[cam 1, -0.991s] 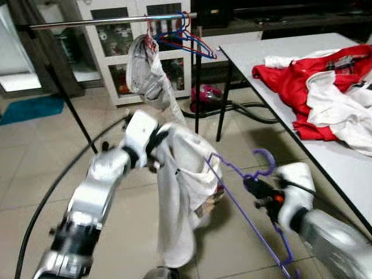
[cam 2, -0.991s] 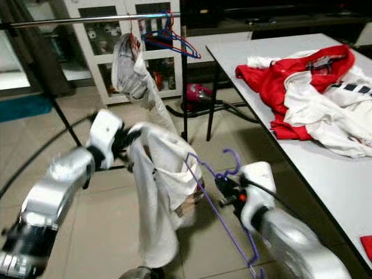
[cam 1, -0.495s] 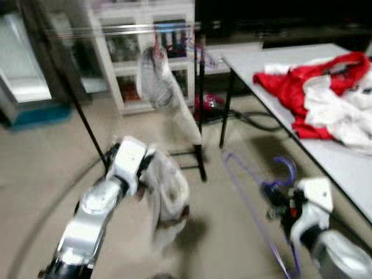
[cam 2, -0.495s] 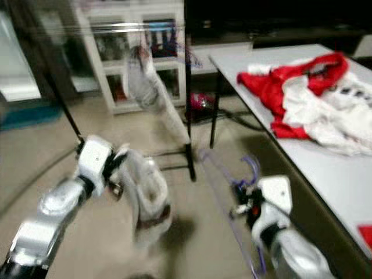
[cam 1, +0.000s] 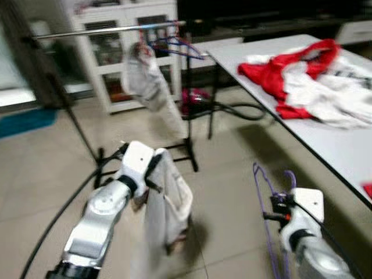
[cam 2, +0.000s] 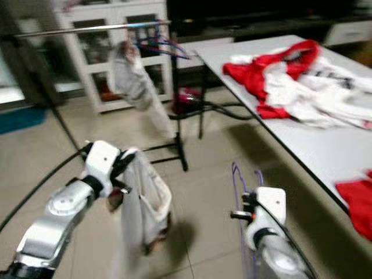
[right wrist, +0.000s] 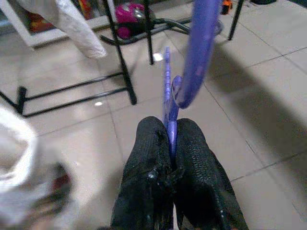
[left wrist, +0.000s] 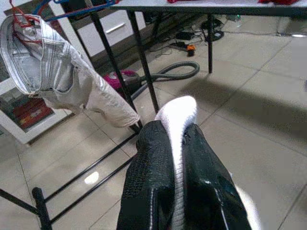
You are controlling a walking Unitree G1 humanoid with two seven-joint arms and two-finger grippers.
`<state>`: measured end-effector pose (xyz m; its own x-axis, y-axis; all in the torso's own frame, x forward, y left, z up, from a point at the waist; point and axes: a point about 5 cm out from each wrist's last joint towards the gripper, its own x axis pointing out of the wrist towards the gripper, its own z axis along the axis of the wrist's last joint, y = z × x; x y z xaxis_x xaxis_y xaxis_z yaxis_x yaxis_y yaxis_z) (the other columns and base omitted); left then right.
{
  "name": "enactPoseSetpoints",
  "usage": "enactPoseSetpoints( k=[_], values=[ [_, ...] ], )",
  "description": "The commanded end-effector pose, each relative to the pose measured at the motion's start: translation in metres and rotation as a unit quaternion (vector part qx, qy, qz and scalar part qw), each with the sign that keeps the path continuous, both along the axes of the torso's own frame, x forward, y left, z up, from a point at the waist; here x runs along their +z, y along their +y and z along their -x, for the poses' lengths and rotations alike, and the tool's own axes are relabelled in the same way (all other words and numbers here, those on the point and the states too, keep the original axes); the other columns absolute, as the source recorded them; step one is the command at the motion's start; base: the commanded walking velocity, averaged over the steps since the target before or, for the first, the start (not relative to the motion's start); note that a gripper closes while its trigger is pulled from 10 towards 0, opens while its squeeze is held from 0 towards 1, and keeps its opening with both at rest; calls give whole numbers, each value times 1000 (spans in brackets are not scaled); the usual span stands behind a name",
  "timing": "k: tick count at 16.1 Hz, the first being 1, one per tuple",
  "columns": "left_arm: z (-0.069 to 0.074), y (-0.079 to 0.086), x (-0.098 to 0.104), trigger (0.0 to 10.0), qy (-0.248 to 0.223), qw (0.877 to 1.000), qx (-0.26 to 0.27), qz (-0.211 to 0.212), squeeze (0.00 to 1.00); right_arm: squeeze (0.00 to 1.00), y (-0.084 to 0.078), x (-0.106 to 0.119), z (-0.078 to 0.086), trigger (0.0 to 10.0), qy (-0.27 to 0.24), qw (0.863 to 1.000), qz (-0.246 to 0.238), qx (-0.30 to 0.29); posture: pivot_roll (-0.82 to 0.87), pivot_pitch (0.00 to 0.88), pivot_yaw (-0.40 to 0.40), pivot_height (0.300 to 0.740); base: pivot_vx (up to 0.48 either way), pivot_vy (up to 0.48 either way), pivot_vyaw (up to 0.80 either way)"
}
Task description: Hang hanger
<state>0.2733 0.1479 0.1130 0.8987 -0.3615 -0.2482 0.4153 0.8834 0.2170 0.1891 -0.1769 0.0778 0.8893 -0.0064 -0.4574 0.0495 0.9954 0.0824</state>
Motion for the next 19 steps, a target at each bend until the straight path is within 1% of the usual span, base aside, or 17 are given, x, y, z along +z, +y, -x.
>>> enactPoseSetpoints(
  k=[1,2,8,11,12,17,18,19],
  values=[
    [-2,-1,6,10000,-14,1000,2,1,0,0,-2,4,-3,10000,-9,1000,7,-1,18,0,82,740,0,480,0],
    [-2,0,6,10000,-14,1000,2,-2,0,0,-3,2,-3,10000,-4,1000,3,-11,15,0,81,740,0,480,-800],
    [-3,0,4,10000,-12,1000,0,-11,0,0,-3,2,-3,10000,1,1000,-1,-22,11,0,80,740,0,480,-800],
    [-4,0,4,10000,-12,1000,-2,-15,0,0,-7,0,-2,10000,6,999,-8,-47,8,0,83,740,0,480,0],
    [-4,0,5,10000,-12,1000,-3,-16,0,0,-10,0,-1,10000,7,998,-7,-61,4,0,90,740,0,480,-800],
    [-8,-4,4,10000,-12,1000,-10,-16,0,0,-16,1,0,10000,5,995,-8,-100,-8,0,102,740,0,480,0],
    [-10,-5,5,10000,-14,1000,-13,-12,0,0,-17,2,-1,10000,3,995,-7,-104,-8,0,101,740,0,480,-800],
    [-14,-6,8,10000,-31,999,-9,-39,0,0,-17,4,-3,10000,-3,995,-4,-103,-9,0,100,740,0,-480,-800]
  ],
)
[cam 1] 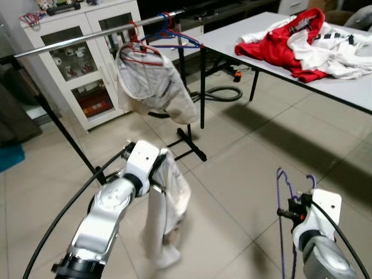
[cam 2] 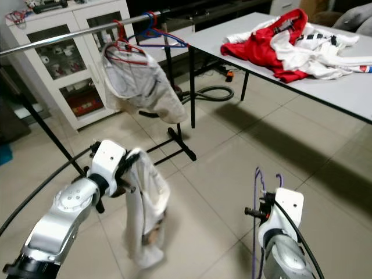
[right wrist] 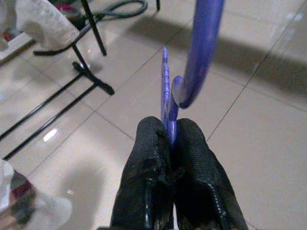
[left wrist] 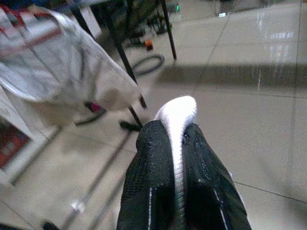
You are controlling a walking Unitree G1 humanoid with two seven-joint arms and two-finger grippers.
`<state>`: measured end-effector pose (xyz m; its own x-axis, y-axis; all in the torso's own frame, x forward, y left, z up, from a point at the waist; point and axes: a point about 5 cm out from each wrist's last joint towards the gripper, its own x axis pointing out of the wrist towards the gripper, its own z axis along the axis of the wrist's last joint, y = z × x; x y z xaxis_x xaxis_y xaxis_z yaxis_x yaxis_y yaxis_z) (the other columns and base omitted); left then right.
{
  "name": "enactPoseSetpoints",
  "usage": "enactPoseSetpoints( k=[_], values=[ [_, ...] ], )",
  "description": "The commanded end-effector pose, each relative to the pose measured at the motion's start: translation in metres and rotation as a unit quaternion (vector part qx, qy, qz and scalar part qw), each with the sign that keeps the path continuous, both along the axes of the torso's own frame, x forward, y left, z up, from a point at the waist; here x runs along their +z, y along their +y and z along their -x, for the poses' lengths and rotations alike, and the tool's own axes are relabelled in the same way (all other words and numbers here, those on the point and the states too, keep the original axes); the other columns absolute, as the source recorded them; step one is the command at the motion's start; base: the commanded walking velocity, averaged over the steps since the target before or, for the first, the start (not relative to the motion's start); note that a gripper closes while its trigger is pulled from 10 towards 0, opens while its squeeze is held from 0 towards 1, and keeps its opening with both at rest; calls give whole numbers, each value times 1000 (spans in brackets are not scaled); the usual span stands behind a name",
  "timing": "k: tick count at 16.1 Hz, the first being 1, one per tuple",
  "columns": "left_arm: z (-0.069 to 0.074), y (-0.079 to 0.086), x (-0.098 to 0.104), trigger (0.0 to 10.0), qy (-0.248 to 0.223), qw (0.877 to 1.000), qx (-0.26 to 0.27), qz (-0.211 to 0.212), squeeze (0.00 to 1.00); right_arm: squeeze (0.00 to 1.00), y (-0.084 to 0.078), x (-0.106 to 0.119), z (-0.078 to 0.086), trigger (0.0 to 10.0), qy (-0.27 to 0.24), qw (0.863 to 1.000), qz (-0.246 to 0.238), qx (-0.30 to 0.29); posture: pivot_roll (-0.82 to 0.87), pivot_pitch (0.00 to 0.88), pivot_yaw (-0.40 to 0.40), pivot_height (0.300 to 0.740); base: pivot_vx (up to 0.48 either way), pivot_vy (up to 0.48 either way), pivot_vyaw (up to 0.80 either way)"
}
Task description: Hang hanger
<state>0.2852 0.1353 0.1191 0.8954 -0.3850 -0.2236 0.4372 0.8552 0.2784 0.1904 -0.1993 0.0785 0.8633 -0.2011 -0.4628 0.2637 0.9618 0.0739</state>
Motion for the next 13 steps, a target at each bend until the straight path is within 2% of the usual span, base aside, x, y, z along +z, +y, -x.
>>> enactPoseSetpoints(
  k=[1,2,3,4,6,8,9,13],
  values=[
    [-3,5,2,10000,-12,1000,13,-16,0,0,6,4,-2,10000,-11,1000,-4,9,-9,0,100,740,0,-480,-800],
    [-5,4,3,10000,-11,1000,16,-9,0,0,7,6,-4,10000,-19,1000,0,14,-10,0,98,740,0,-480,-419],
    [-5,3,2,10000,-6,1000,24,-1,0,0,8,9,-6,10000,-27,999,10,29,-11,0,96,740,0,0,0],
    [-2,0,1,10000,4,999,28,30,0,0,9,12,-9,10000,-33,998,30,51,-11,0,94,740,0,0,0],
    [1,-3,0,10000,7,999,26,42,0,0,8,12,-11,10000,-32,997,42,57,-4,0,78,740,0,0,0],
    [2,-5,-1,10000,7,999,24,47,0,0,6,12,-13,10000,-28,997,47,50,-3,0,74,740,0,0,-481],
    [2,-7,0,10000,8,997,27,69,0,0,1,11,-14,10000,-28,998,47,40,-3,0,70,740,0,0,-800],
    [0,-7,2,10000,5,996,31,84,0,0,0,11,-14,10000,-28,998,46,33,-8,0,72,740,0,0,-800]
  ],
)
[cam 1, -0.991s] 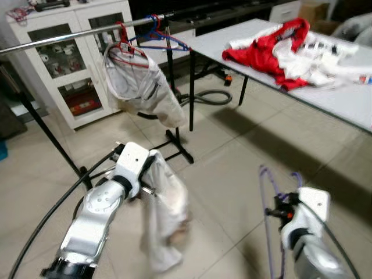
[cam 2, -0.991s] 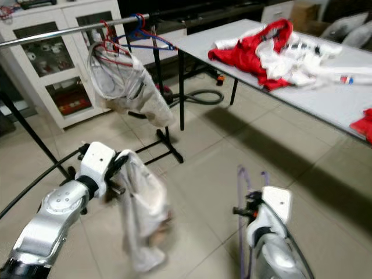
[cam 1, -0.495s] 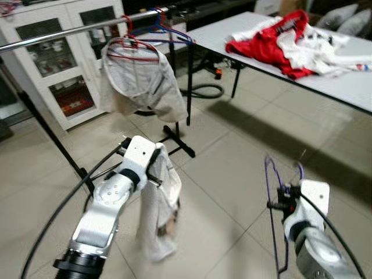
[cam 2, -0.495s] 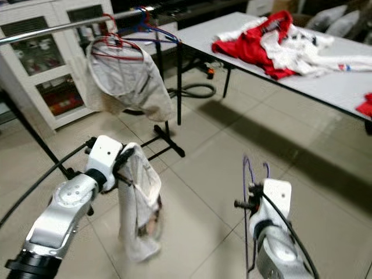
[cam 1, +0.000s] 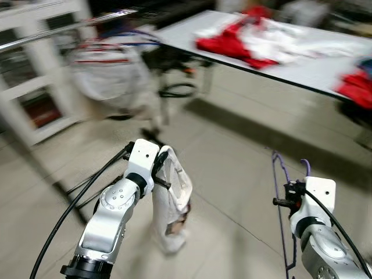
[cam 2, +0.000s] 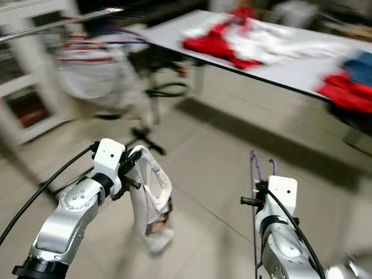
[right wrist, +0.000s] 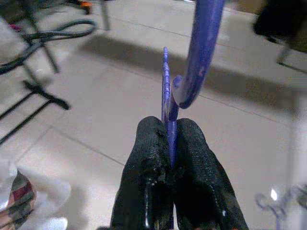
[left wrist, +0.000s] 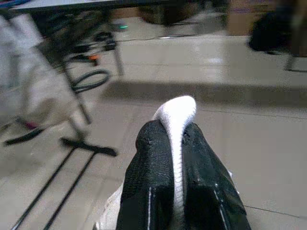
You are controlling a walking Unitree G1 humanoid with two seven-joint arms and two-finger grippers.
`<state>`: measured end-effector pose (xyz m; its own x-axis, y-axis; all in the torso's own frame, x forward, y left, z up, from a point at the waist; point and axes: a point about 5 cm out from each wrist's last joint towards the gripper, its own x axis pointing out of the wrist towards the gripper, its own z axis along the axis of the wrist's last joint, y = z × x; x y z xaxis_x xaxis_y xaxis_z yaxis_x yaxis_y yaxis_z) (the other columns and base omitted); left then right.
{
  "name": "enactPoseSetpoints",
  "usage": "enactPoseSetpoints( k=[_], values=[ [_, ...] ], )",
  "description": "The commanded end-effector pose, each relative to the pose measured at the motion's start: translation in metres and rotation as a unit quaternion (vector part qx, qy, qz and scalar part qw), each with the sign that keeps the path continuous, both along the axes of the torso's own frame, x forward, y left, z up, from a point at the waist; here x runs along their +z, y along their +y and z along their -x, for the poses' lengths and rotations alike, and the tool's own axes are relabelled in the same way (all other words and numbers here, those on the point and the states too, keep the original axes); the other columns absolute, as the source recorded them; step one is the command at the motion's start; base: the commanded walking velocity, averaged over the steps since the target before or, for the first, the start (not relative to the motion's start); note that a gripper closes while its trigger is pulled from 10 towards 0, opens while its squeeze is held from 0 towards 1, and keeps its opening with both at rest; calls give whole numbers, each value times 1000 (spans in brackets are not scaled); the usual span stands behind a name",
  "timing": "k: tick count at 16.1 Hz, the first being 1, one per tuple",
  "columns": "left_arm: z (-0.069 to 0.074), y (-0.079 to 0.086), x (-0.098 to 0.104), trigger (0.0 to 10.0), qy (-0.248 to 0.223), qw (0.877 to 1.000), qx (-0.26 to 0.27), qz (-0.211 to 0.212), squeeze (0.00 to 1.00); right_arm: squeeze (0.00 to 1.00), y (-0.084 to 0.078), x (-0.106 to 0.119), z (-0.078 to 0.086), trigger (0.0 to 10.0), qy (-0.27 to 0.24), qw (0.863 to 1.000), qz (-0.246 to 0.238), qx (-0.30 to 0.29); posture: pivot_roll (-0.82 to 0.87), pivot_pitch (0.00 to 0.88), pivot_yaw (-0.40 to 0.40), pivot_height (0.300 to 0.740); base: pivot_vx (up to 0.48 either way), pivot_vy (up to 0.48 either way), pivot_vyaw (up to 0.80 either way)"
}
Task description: Hang hanger
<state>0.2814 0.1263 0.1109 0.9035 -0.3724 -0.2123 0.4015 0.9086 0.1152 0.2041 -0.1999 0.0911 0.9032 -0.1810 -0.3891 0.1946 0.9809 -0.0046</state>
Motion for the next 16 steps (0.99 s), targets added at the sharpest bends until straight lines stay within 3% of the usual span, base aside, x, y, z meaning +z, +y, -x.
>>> enactPoseSetpoints(
  k=[1,4,16],
  values=[
    [-4,2,11,10000,-20,1000,9,10,0,0,0,-1,0,10000,4,1000,-2,-2,-8,0,72,740,0,0,-800],
    [-8,4,11,10000,-14,999,18,21,0,0,2,-1,0,10000,4,1000,-3,-3,-15,0,80,740,0,0,-800],
    [-12,6,11,10000,-8,1000,7,23,0,0,4,-3,4,10000,9,1000,-7,-8,-20,0,92,740,255,0,-800]
  ],
)
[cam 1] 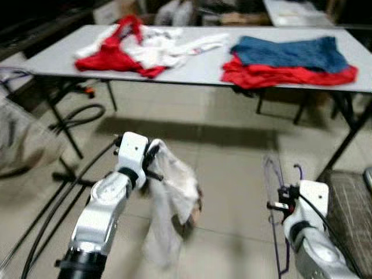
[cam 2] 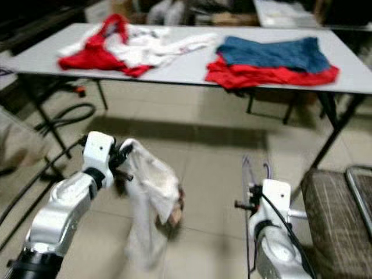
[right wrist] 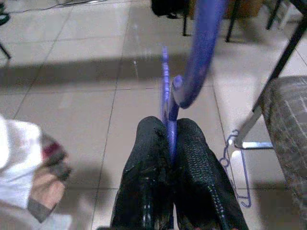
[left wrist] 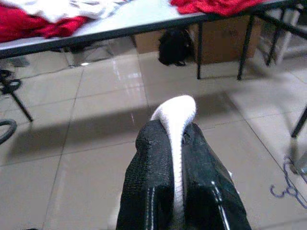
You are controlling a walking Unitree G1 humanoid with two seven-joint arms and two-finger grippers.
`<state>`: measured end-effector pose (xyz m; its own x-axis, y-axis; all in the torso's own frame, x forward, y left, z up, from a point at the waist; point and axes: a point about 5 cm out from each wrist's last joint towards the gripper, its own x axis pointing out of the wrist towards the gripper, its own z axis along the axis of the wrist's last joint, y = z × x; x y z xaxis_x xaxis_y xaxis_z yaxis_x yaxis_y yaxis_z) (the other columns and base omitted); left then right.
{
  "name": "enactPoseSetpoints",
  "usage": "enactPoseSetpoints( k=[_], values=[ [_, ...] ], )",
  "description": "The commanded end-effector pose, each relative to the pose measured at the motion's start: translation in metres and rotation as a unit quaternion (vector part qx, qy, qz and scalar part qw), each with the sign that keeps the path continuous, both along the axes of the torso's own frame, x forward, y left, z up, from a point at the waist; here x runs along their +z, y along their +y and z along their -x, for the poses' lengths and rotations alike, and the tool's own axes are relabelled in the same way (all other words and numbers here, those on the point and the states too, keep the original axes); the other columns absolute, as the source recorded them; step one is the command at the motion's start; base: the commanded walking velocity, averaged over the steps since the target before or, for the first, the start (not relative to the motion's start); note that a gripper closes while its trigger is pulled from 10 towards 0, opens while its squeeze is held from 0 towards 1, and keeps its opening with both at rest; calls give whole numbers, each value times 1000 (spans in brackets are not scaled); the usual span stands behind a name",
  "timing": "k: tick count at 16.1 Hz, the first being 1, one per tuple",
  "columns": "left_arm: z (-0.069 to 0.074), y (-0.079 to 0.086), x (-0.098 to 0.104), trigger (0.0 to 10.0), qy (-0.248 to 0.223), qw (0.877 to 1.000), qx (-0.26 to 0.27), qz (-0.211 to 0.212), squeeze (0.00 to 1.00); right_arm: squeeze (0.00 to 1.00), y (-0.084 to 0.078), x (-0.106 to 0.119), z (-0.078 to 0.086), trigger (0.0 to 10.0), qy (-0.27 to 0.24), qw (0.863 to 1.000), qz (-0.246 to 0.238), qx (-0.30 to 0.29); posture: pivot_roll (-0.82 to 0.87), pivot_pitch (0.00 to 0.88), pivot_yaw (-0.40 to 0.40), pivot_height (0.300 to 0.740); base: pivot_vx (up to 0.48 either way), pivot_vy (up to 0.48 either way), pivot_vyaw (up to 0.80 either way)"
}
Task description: Hang hanger
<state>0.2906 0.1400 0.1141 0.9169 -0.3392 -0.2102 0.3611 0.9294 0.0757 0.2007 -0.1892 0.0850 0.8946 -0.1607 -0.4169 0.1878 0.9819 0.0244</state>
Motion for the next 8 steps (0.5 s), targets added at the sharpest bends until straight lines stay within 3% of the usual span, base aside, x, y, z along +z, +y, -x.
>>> enactPoseSetpoints(
  k=[1,4,8],
  values=[
    [-3,-8,8,10000,-15,1000,-17,4,0,0,-6,3,1,10000,-2,1000,10,-13,-20,0,92,740,251,0,-800],
    [-1,-12,8,10000,-17,999,-40,1,0,0,-5,2,2,10000,-2,1000,8,-13,-21,0,98,740,0,0,-717],
    [-2,-10,8,10000,-16,999,-37,-4,0,0,-2,3,-1,10000,-5,1000,15,7,-14,0,99,740,0,401,0]
  ],
)
